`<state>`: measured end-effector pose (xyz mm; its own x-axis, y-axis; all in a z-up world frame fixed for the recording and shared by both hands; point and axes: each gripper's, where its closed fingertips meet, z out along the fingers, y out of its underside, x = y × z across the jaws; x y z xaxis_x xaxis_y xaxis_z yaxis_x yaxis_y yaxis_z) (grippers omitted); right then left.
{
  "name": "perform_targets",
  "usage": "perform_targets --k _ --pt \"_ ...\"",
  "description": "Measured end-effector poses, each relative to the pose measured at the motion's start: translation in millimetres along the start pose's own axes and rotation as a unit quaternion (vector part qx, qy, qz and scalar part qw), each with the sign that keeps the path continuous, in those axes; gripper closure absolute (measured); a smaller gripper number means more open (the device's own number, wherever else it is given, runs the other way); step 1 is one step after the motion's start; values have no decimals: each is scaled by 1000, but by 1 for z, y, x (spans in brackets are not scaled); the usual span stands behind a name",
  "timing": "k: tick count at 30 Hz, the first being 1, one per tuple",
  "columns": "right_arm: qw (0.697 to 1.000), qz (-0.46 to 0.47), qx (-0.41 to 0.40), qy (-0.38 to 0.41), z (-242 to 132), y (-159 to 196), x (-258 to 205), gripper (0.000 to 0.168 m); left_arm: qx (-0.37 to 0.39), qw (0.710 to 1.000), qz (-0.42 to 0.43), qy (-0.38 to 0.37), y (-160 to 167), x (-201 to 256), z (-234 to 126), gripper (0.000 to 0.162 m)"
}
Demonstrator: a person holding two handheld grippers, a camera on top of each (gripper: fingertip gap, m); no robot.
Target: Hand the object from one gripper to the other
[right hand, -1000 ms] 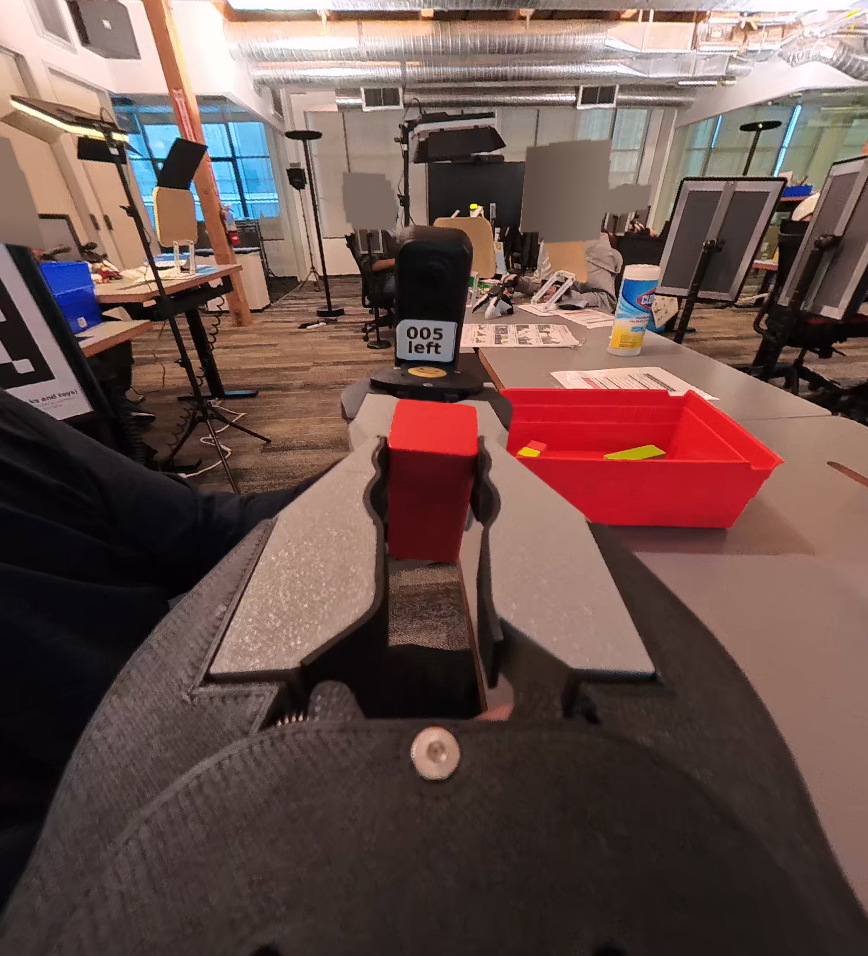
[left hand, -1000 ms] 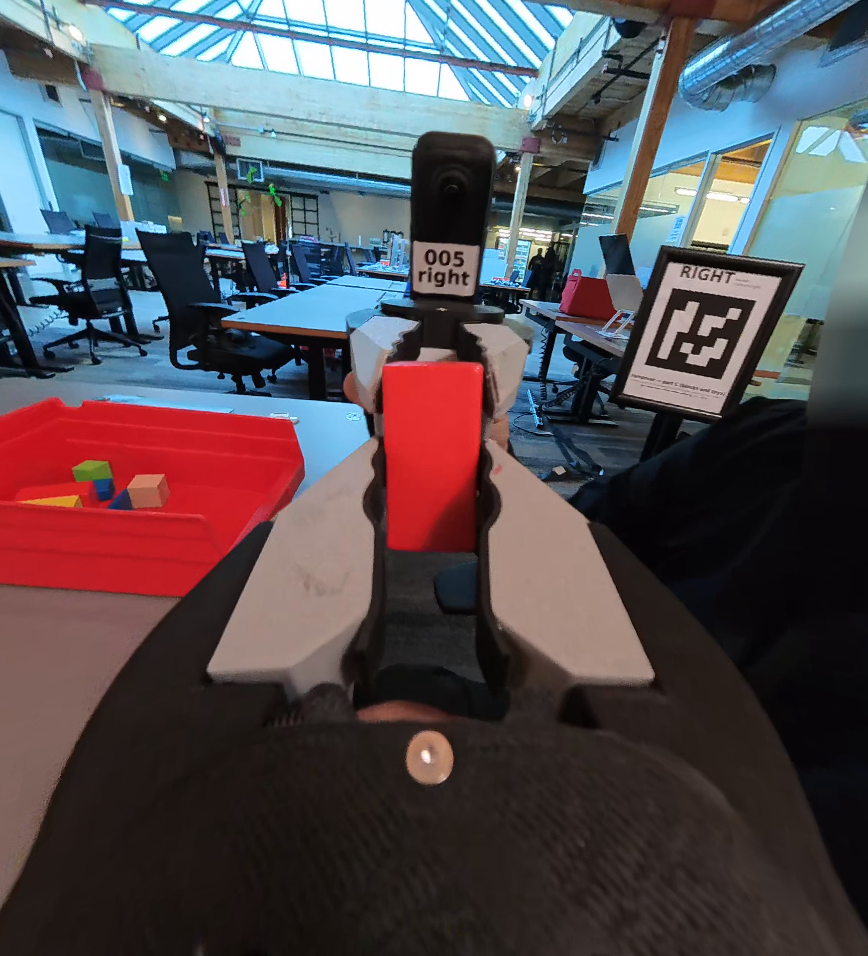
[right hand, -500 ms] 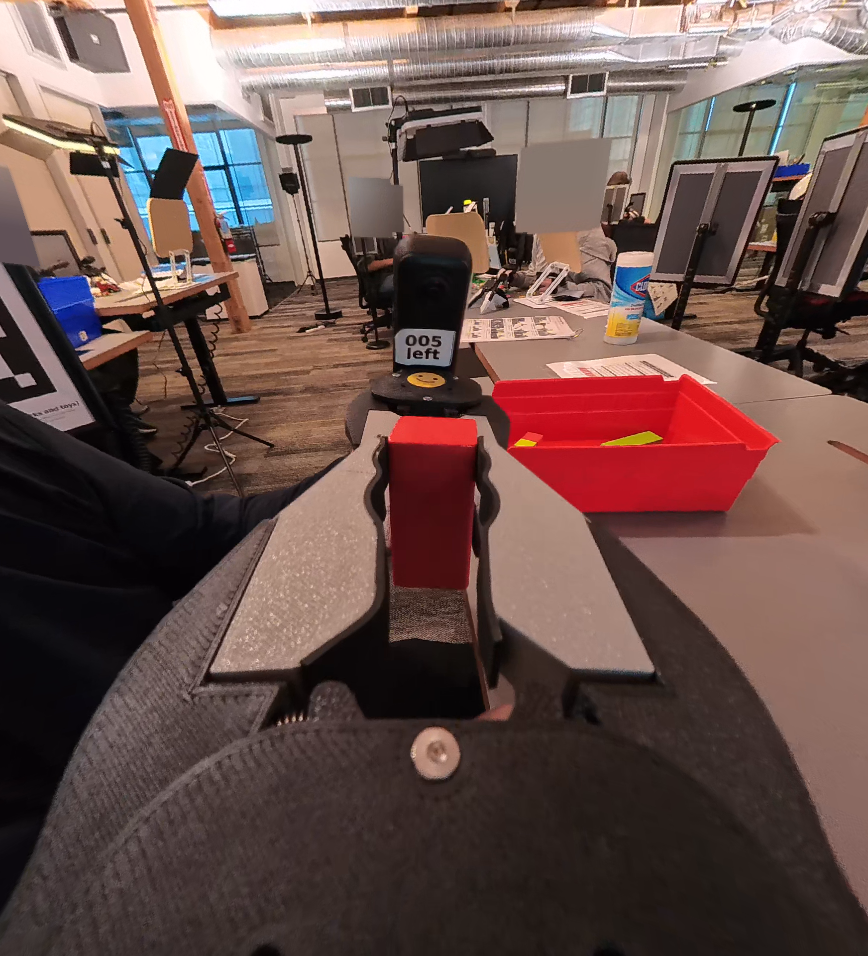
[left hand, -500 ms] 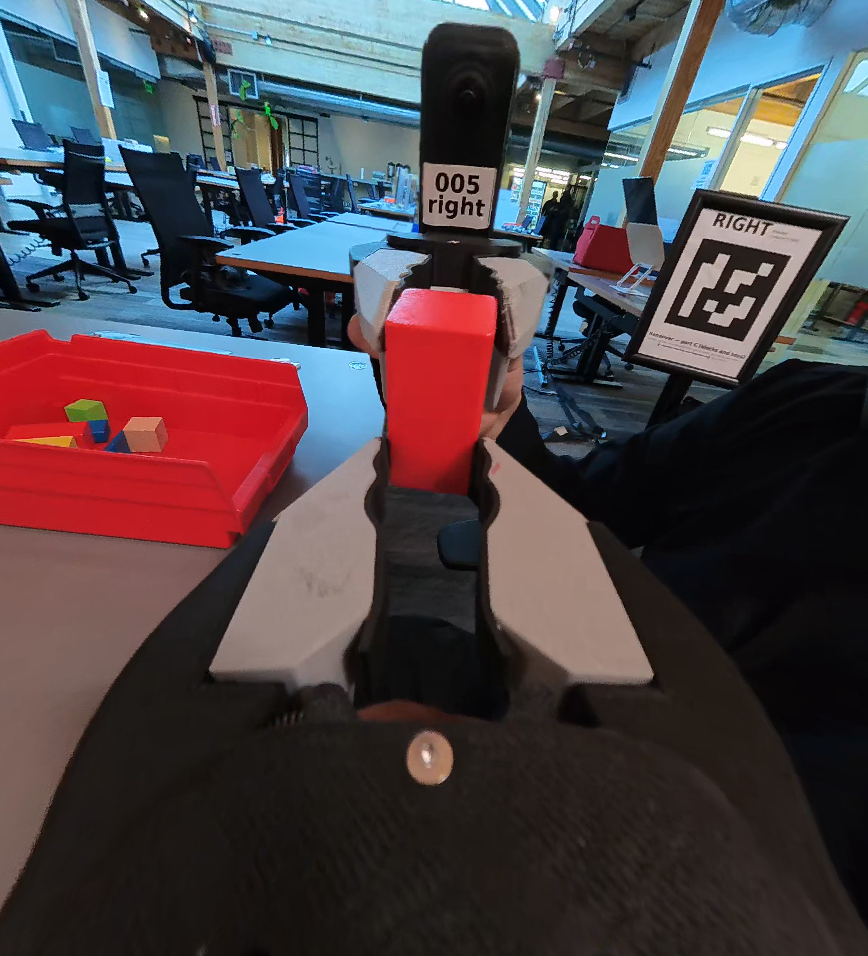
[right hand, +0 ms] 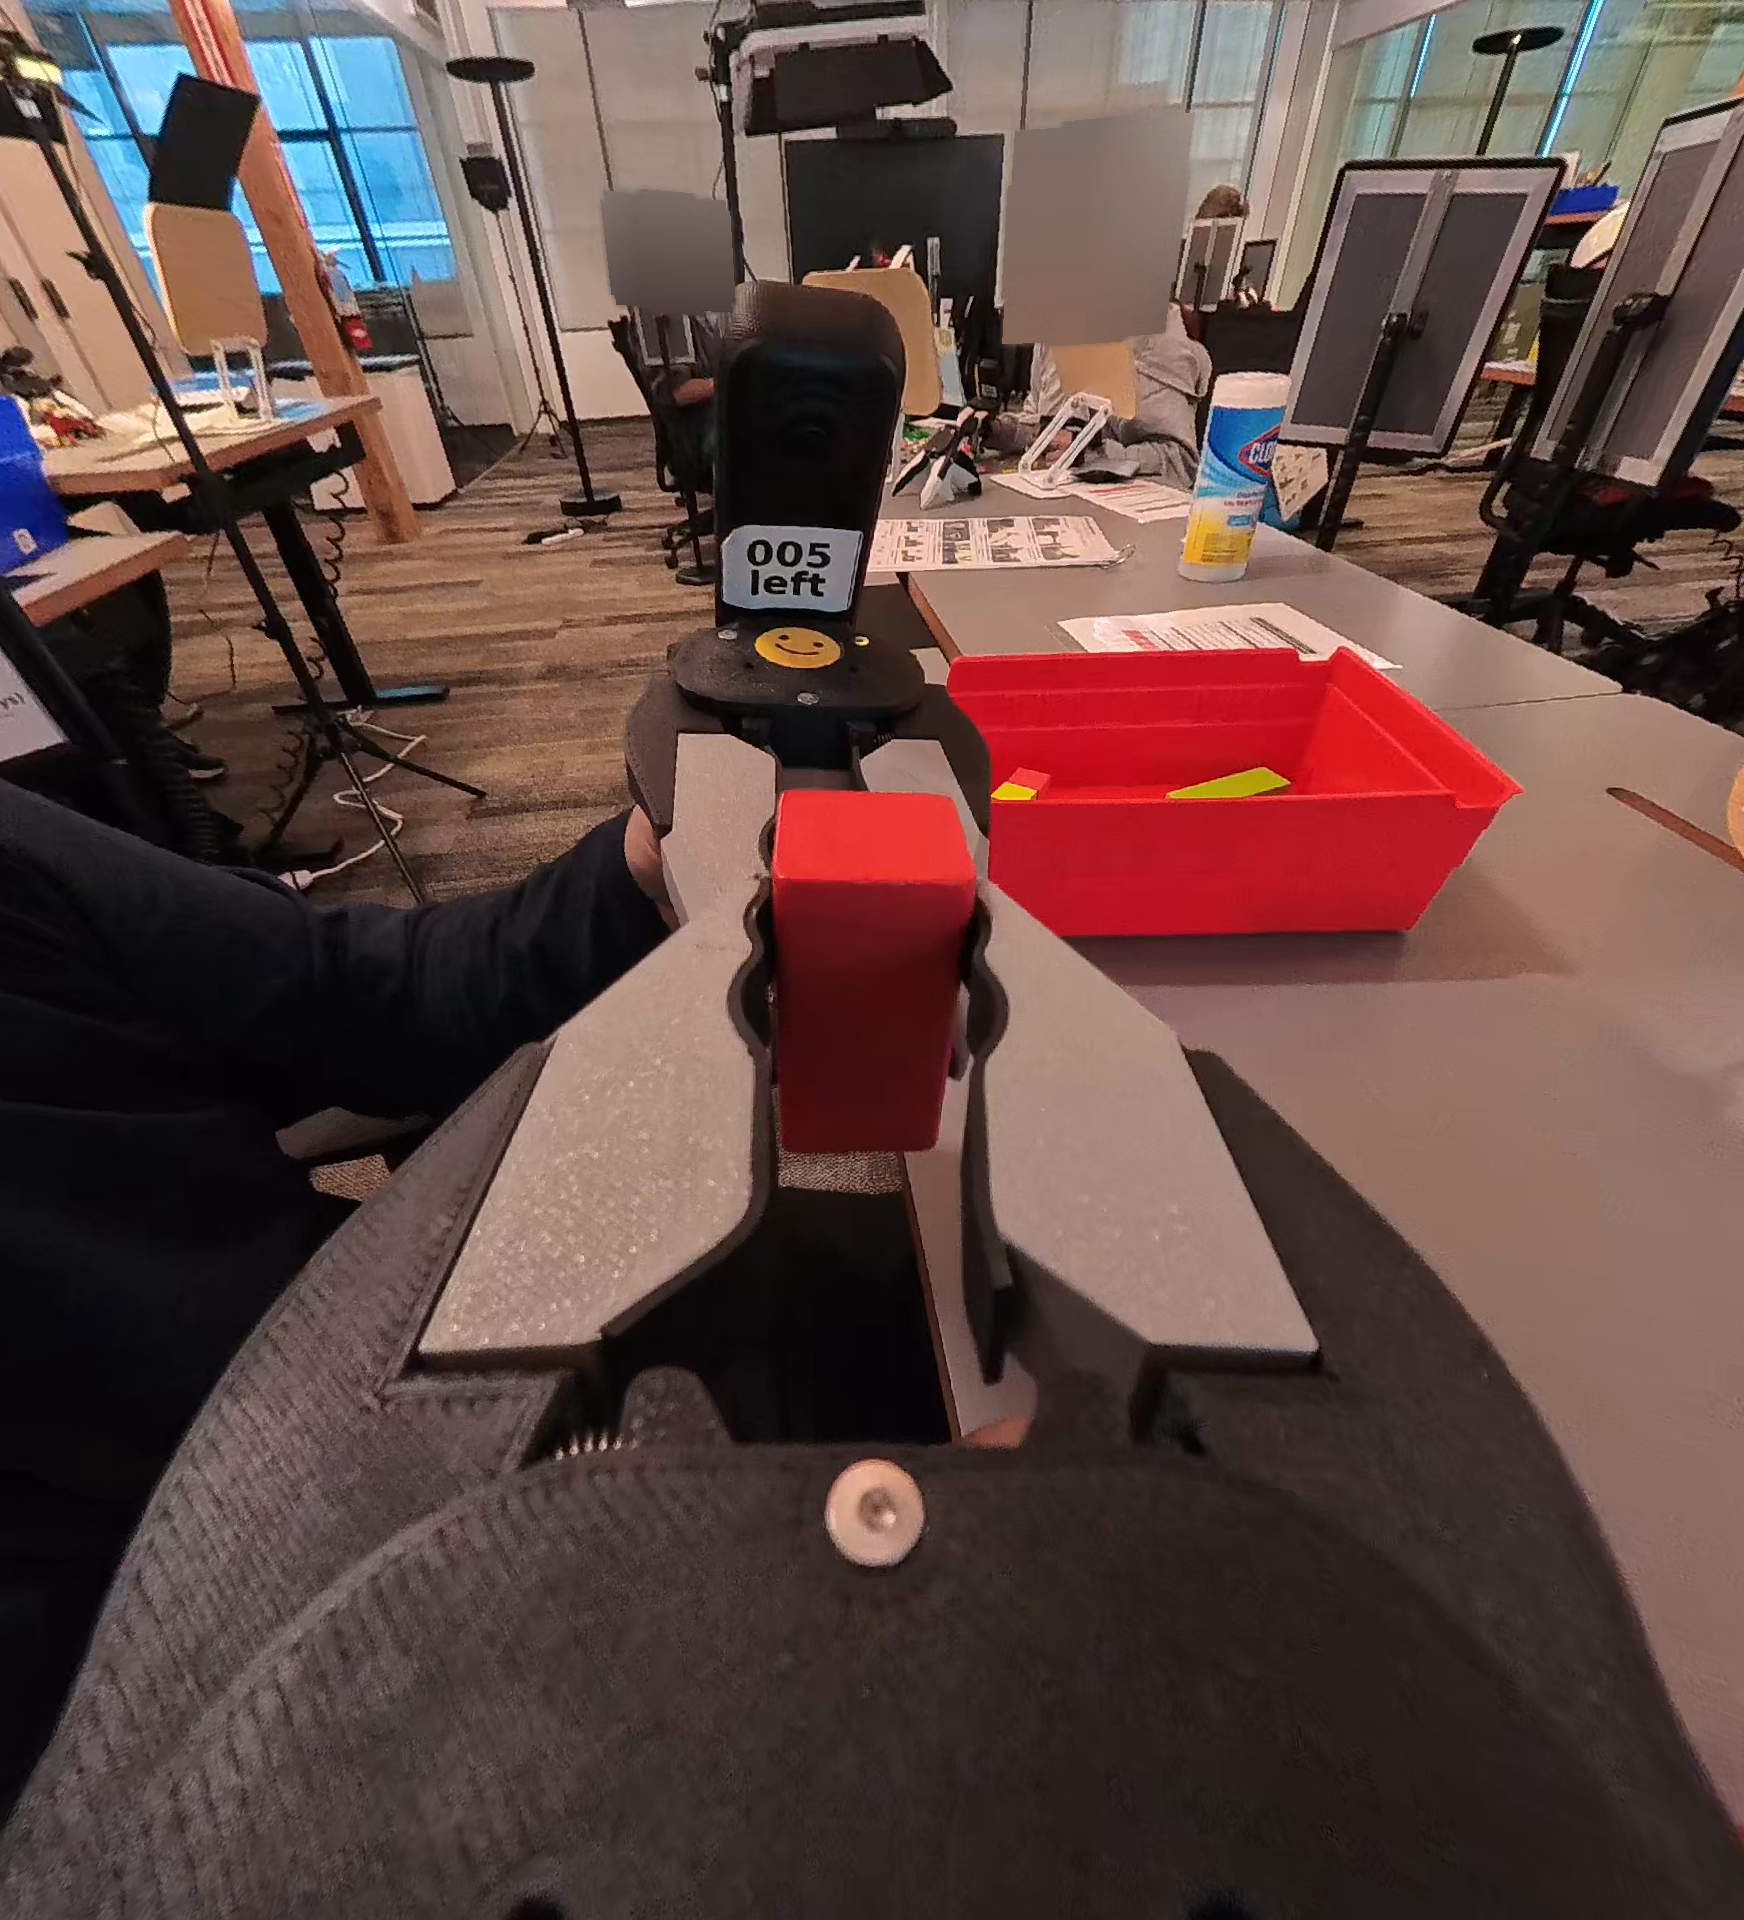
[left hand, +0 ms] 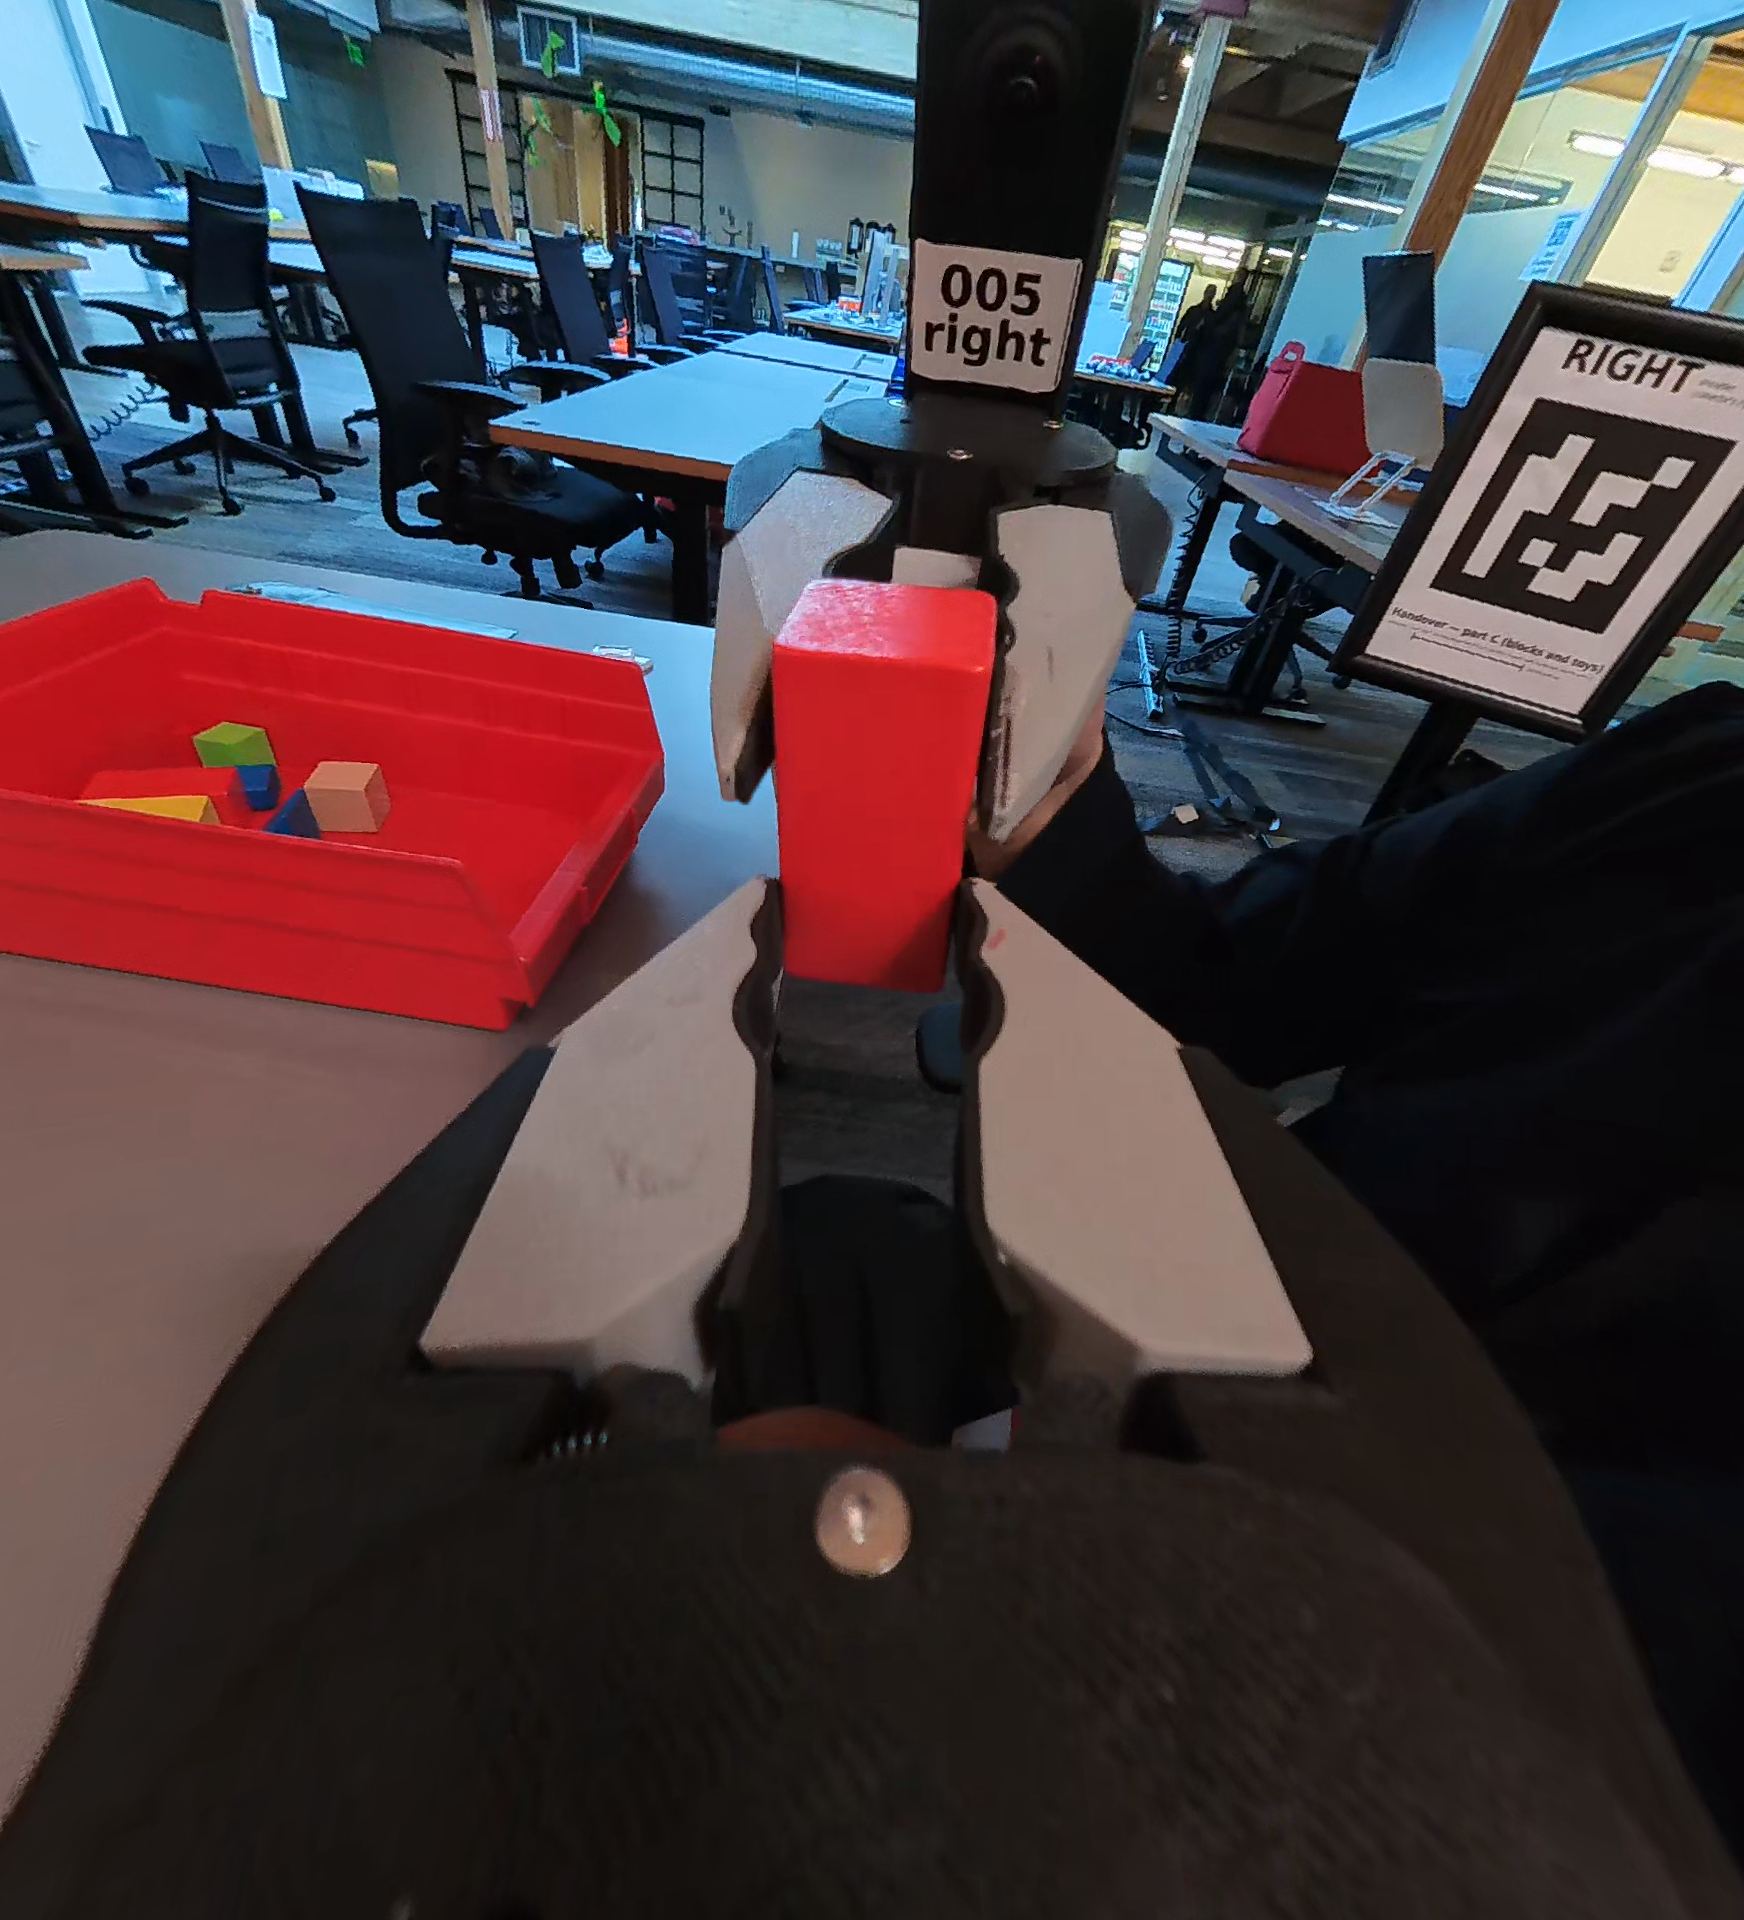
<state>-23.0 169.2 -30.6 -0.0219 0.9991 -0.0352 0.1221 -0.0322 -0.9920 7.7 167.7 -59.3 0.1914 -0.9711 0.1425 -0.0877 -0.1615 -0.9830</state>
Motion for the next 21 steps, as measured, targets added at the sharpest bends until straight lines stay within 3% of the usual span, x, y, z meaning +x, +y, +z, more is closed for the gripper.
perform_targets --k 4,5,6,7,10,14,17,21 --pt "1000 3 -7 9 -1 2 5 136 -3 1000 -25 -1 3 -5 -2 131" --pt "1000 2 -4 18 -4 0 9 136 -16 999 -37 -2 8 -8 -3 127" --pt "999 -1 -1 38 -10 -2 18 136 -26 998 -48 -14 11 -14 -6 112" --pt "998 -6 1 64 -18 -4 29 136 -32 997 -56 -31 14 -22 -10 106" --pt "978 -33 -19 207 -65 2 90 136 -31 993 -60 -100 13 -46 -30 112" --pt "881 -14 -152 448 -163 66 204 136 6 991 -60 -116 -3 -50 -50 118" --pt "839 93 -217 491 -202 131 246 136 13 990 -58 -128 -7 -52 -56 122" --pt "802 162 -294 494 -209 192 267 135 5 990 -53 -127 -5 -52 -54 122"
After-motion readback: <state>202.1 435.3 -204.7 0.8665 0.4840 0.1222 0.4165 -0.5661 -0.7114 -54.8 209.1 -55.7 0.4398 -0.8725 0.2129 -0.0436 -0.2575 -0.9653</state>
